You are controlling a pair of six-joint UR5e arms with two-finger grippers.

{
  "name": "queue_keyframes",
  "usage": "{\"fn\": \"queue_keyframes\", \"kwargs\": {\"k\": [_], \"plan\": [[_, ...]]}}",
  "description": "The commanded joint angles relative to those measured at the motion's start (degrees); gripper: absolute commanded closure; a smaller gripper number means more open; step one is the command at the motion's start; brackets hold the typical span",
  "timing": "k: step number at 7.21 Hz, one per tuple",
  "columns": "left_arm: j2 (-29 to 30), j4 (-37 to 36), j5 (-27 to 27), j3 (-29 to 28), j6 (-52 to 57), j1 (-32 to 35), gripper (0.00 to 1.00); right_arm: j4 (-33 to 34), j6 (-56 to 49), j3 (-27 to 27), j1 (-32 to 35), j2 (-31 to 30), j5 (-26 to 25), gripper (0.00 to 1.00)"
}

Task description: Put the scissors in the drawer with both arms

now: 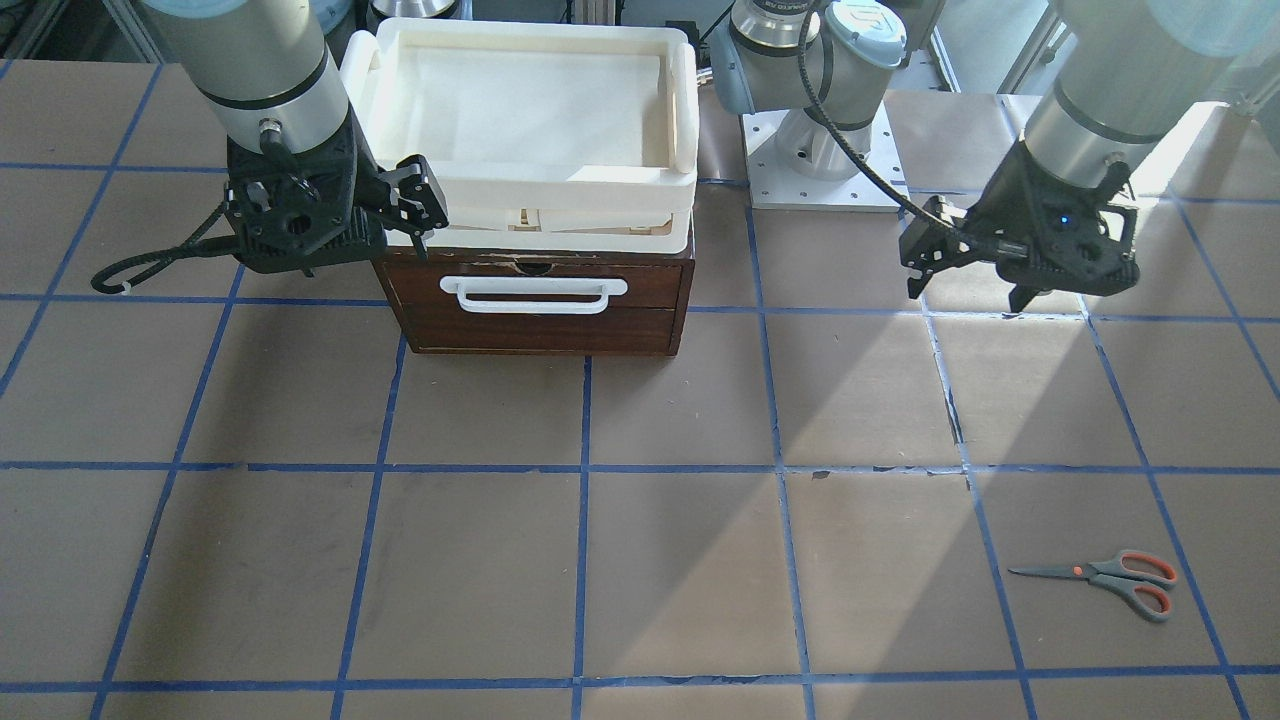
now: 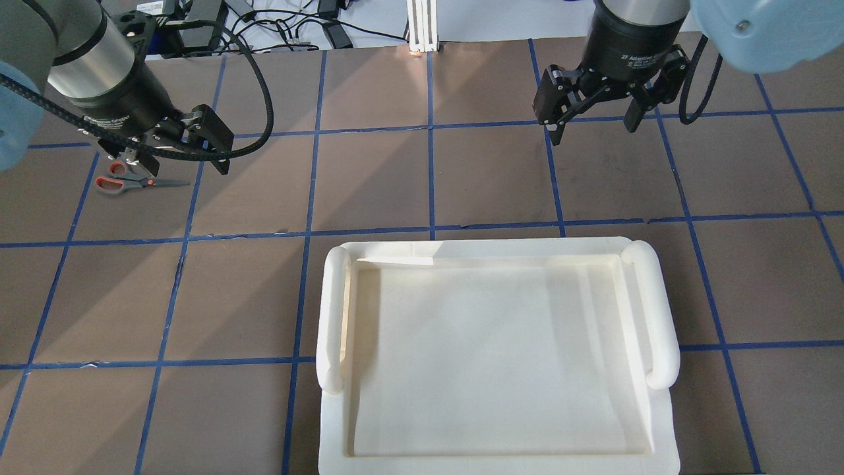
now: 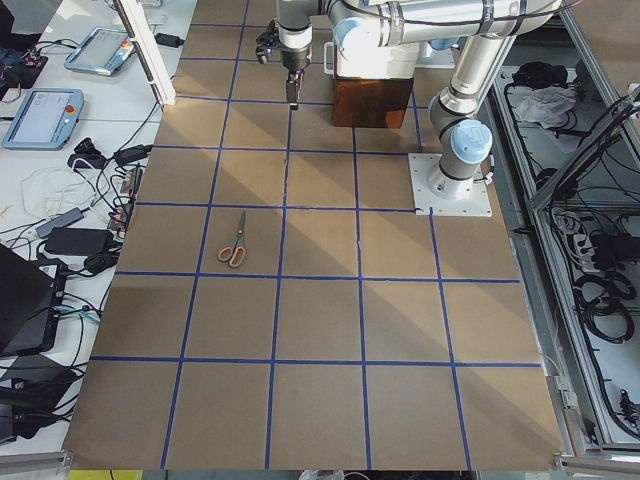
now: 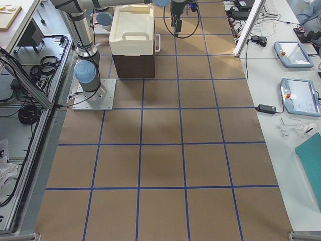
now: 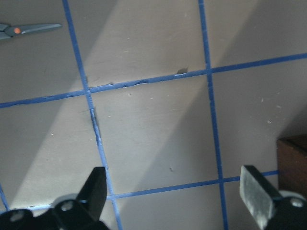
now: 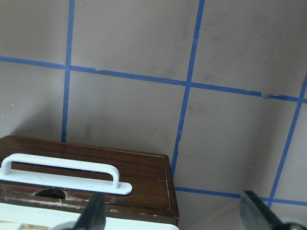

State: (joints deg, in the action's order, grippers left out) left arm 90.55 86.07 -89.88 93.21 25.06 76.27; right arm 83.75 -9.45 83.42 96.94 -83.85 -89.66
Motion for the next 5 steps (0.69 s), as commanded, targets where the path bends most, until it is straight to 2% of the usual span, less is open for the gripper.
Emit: {"fn": "queue_keyframes", "kwargs": {"k": [1,3,4,5], "plan": [[2.4,-2.6,-0.1,-0.1,24.8,-8.3,0.00,2.1,-17.3,0.3,0.6,2.0,4.0,0.00],[6.7,-8.9,-2.6,0.1,42.4,-9.8,0.00,2.4,-30.3,0.3,1.1,4.1,4.5,0.00],[8.5,-9.9,-5.0,0.1,48.1,-9.8,0.00,2.4,-38.0,0.3,1.5,5.4,4.5,0.00],[9.9,-12.3,-6.8,0.3,51.8,-10.3,0.00,2.4,-42.0,0.3,4.6,7.5,4.1,0.00]]}}
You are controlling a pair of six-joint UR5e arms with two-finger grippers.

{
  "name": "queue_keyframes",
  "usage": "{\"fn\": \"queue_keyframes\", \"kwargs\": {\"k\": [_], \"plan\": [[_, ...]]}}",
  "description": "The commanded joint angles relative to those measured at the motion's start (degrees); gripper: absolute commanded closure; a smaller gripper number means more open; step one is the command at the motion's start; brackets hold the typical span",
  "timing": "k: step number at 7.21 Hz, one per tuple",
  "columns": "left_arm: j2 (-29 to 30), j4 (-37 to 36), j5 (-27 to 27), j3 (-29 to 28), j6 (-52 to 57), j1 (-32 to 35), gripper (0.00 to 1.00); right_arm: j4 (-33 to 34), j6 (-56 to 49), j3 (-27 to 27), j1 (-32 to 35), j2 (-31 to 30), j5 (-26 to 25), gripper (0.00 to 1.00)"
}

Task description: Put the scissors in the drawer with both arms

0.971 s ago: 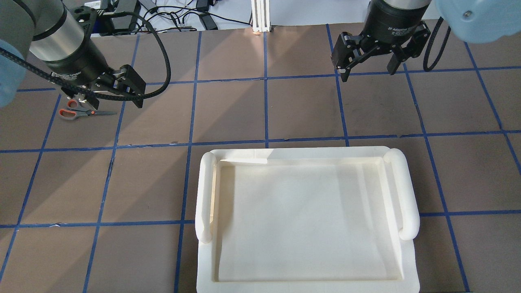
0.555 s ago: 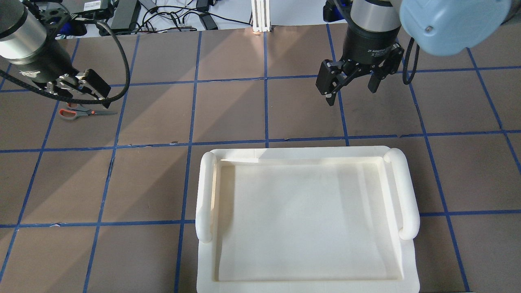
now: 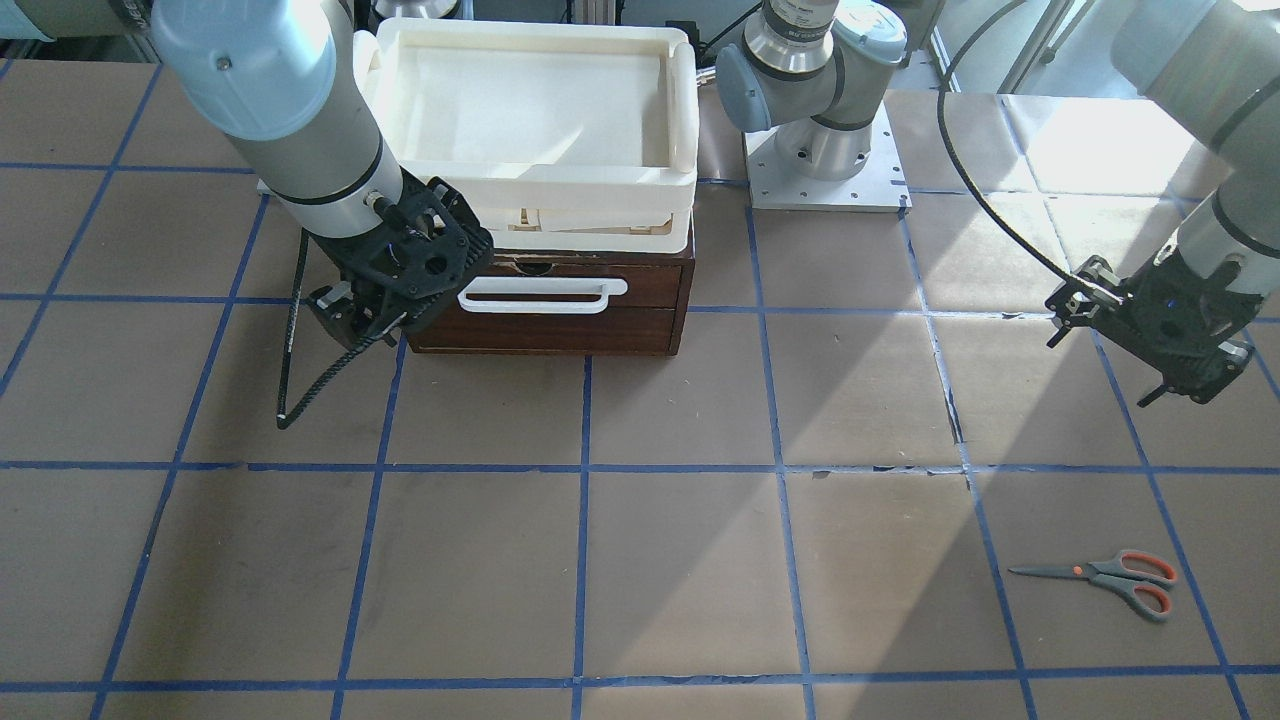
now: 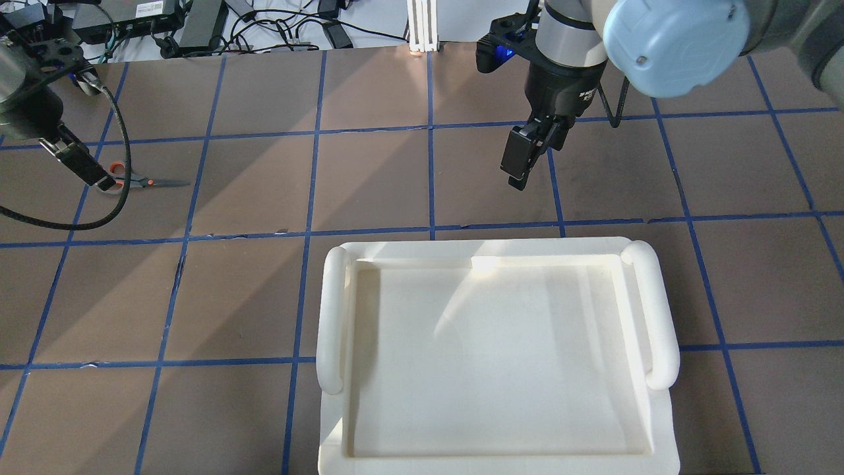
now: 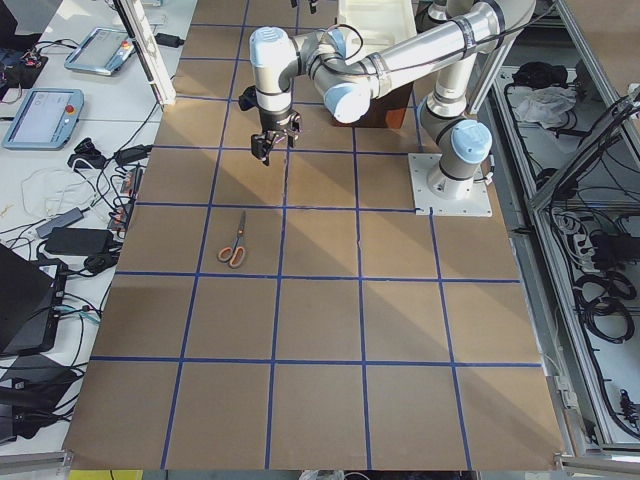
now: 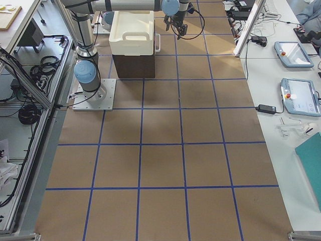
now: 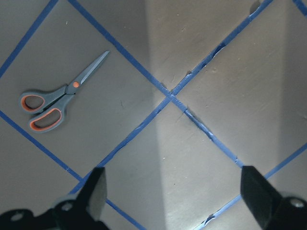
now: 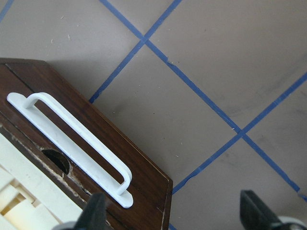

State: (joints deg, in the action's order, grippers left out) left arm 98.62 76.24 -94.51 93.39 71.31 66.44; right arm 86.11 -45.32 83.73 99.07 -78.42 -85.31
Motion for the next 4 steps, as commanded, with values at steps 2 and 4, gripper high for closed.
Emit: {"fn": "queue_keyframes", "kwargs": {"k": [2,4], "plan": [[6.0,-7.7,-0.9,0.0,18.0,-1.9,0.00,0.0,-11.9,-0.1,6.3,5.0,-0.6,0.00],[11.0,-13.4,1.2,0.0,26.9,-2.5,0.00,0.1,-22.4,-0.1,6.3,6.7,0.0,0.00]]}}
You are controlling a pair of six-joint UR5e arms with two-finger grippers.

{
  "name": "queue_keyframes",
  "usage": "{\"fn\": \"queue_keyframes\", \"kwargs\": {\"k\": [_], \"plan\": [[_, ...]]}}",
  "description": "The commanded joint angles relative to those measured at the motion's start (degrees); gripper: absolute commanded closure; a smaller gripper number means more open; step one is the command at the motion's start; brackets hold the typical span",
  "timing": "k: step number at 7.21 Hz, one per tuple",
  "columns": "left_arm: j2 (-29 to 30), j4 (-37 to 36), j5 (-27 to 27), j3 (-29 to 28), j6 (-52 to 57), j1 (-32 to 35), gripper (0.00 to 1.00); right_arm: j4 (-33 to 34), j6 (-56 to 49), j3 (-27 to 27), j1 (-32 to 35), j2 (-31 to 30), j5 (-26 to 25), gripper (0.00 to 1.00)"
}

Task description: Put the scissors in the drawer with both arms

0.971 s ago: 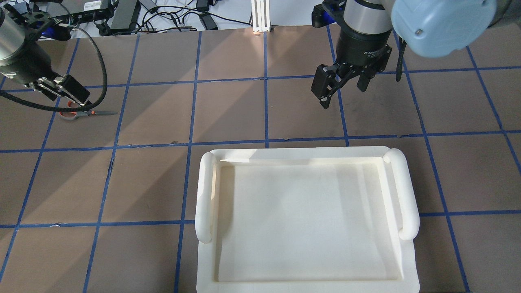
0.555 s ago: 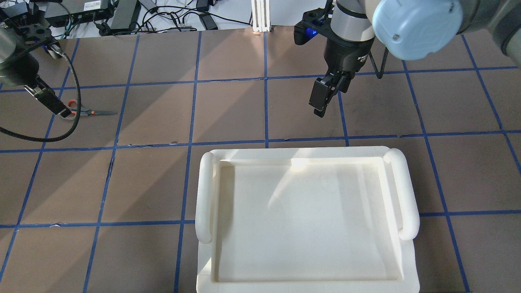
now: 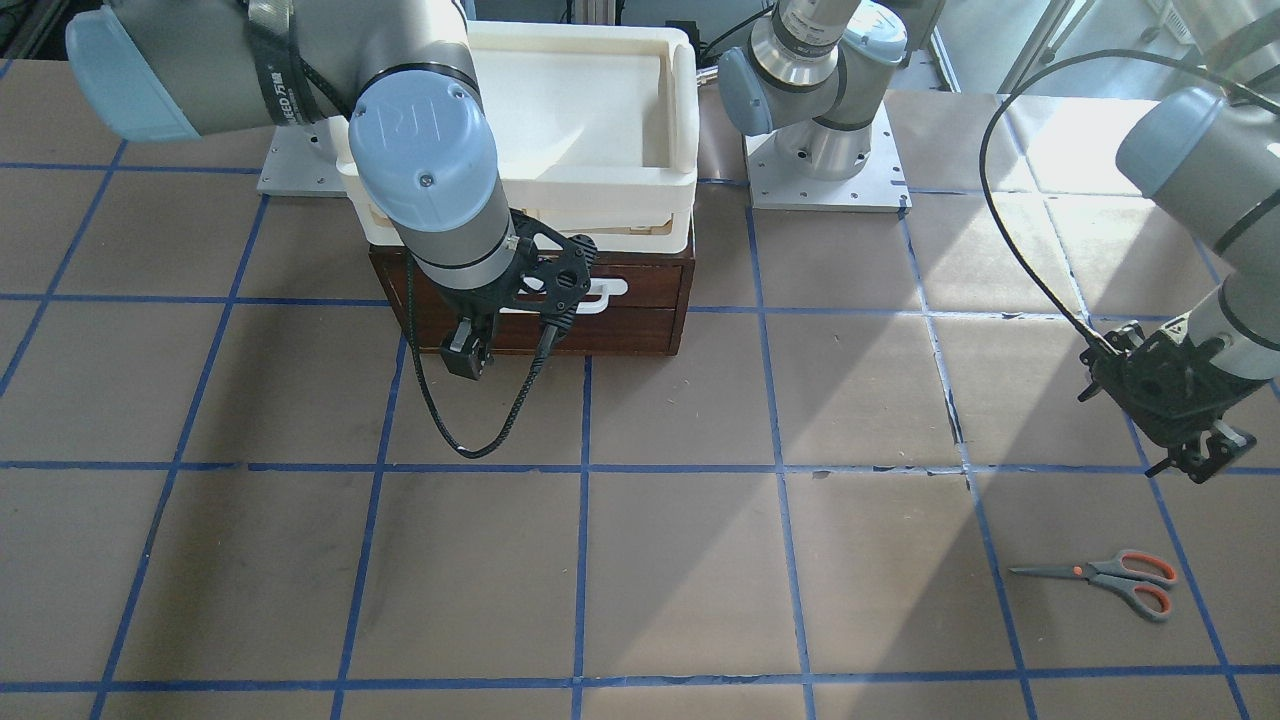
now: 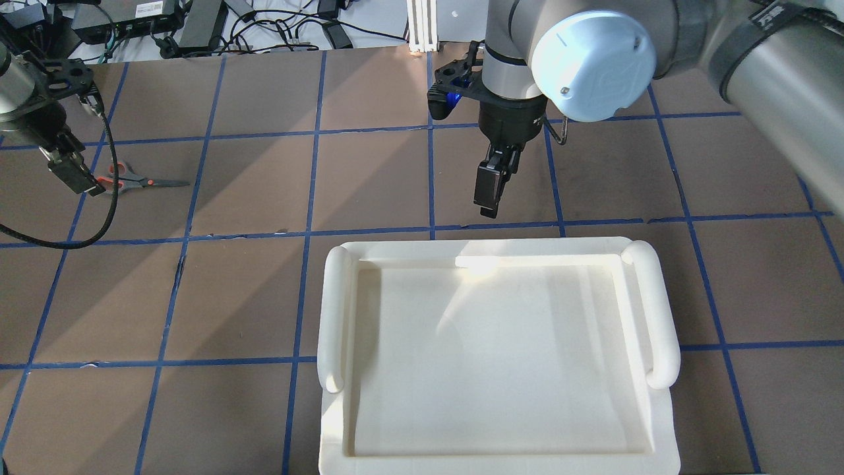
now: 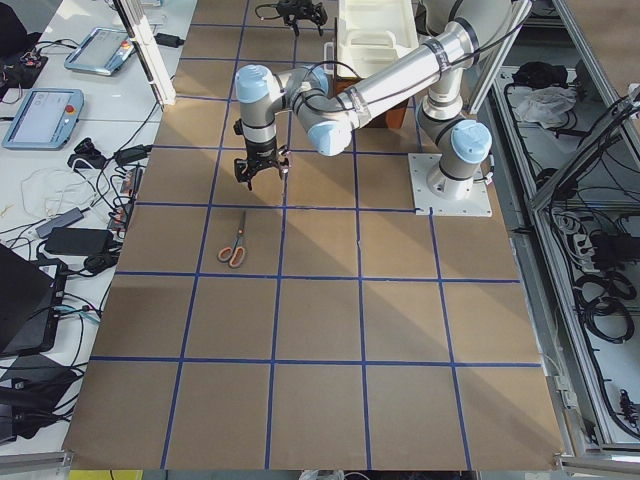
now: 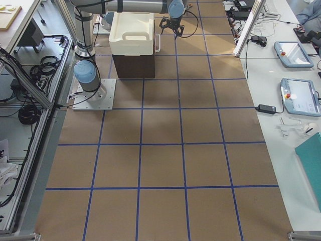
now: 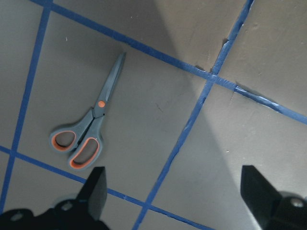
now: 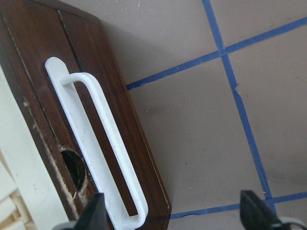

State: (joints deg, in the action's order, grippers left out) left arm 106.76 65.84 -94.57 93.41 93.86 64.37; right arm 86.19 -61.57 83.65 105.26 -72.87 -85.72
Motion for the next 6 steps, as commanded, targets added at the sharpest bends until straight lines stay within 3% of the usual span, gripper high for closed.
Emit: {"fn": "queue_keyframes", "kwargs": {"k": [1,3,6], "plan": [[4.9,-4.9,2.5,-0.1,6.5,-0.7,0.00,0.5,-8.7,0.1,0.6,1.7,0.6,0.00],[9.1,-10.3,5.2,-0.4,16.0,-2.2,0.00,0.0,-17.9,1.0,1.5,2.2,0.6,0.00],[14.8,-18.1,5.4,-1.6,25.9,-3.7,0.00,0.6,-19.5,3.2,3.2,2.3,0.6,0.00]]}}
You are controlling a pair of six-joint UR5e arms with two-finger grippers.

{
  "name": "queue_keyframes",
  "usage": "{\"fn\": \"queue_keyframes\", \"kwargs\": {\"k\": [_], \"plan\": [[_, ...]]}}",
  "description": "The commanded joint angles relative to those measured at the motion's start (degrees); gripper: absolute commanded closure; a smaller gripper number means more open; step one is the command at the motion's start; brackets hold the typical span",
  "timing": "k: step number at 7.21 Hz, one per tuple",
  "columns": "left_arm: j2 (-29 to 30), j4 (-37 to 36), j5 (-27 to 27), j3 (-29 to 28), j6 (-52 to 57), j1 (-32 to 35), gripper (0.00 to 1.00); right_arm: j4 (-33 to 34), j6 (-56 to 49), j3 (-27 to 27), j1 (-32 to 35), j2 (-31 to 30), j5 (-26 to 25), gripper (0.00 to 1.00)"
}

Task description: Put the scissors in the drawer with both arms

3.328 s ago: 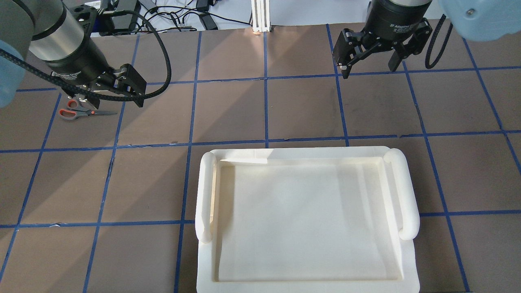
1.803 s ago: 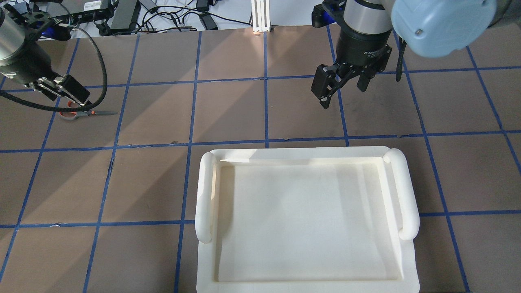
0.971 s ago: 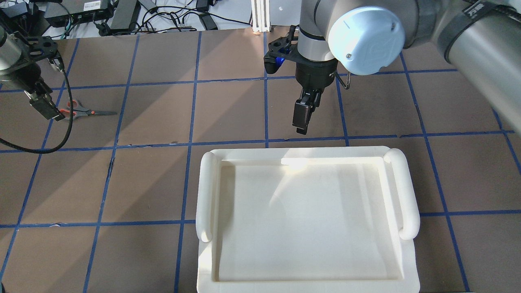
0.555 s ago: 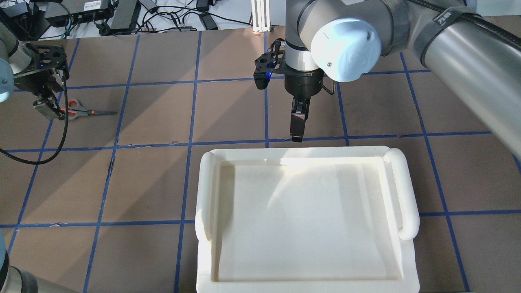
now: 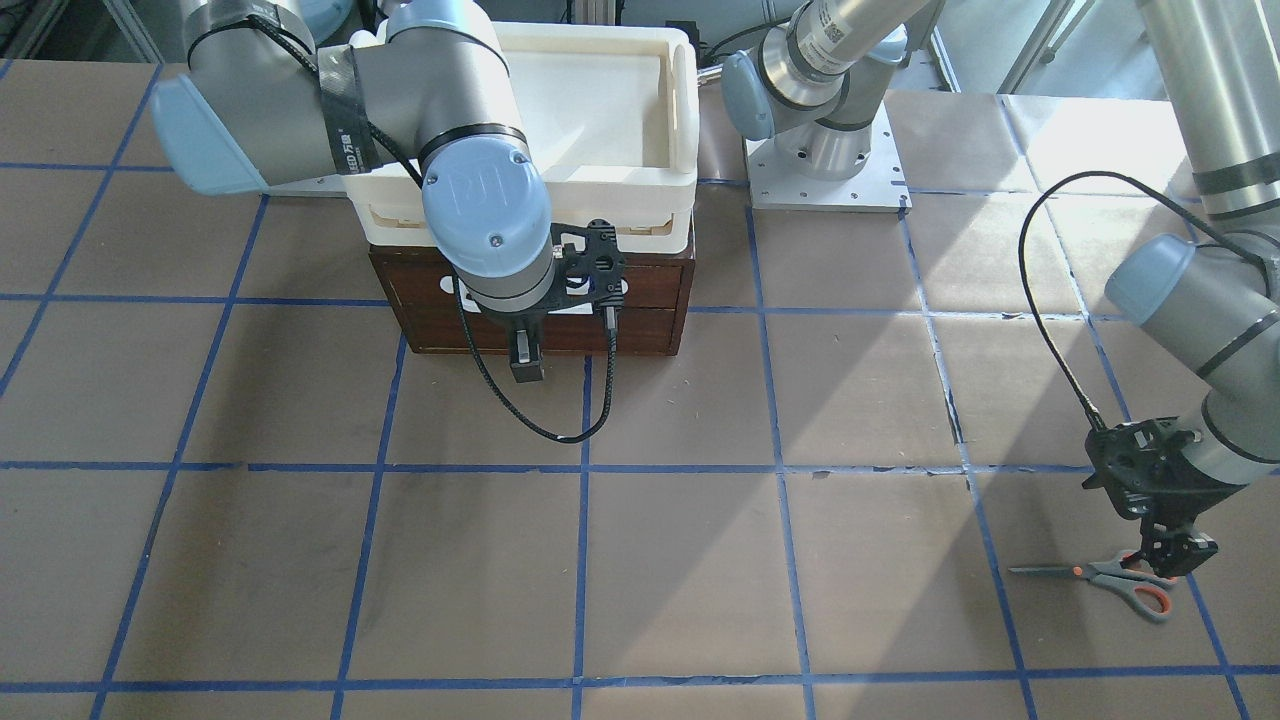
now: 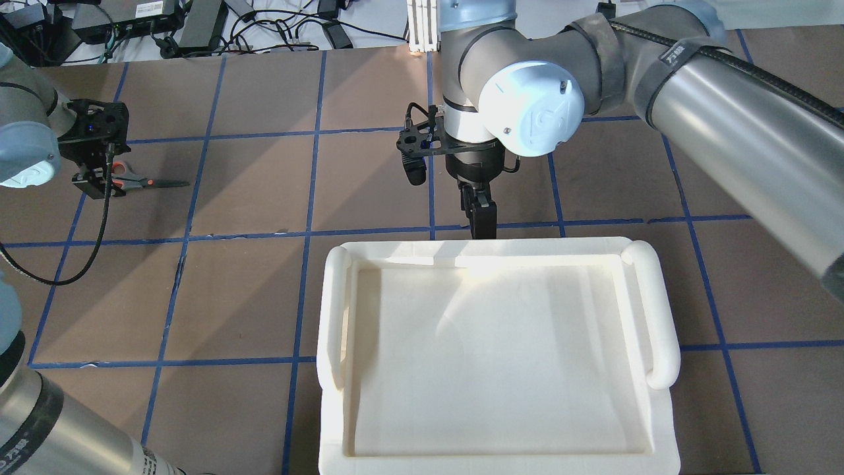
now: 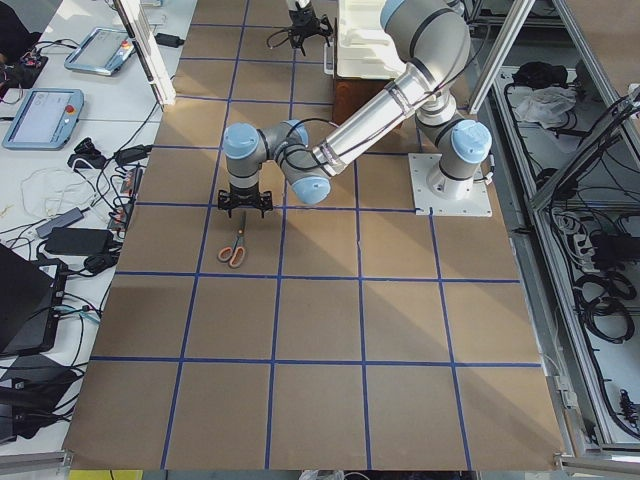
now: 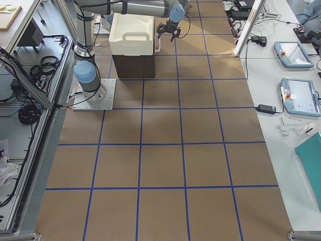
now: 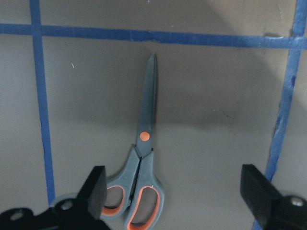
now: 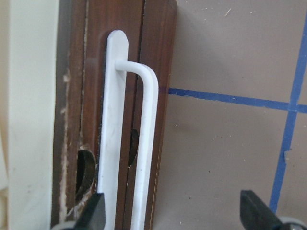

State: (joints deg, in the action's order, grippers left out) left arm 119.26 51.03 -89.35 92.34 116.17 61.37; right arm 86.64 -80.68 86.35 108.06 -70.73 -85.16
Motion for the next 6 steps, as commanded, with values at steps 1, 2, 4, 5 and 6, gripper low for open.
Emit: {"fn": "queue_keyframes", "kwargs": {"k": [1,2,4,5,6], "plan": [[4.0,-3.4,2.9,-2.2,6.0,-0.9,0.00,0.4,-0.4,0.7,0.4,1.1,-0.1,0.00],[5.8,-3.4,3.8,-3.7,6.1,-0.9,0.00,2.1,-0.4,0.7,0.4,1.9,-0.1,0.00],[8.3,-3.4,3.8,-4.8,6.2,-1.2,0.00,2.4,-0.7,0.2,0.3,2.5,-0.2,0.00],[8.9,-3.4,3.9,-4.9,6.3,-1.9,0.00,2.1,-0.6,0.7,0.1,2.8,-0.2,0.00],[9.3,-3.3,3.6,-5.1,5.7,-2.0,0.00,2.0,-0.6,0.7,0.1,2.9,-0.3,0.00]]}}
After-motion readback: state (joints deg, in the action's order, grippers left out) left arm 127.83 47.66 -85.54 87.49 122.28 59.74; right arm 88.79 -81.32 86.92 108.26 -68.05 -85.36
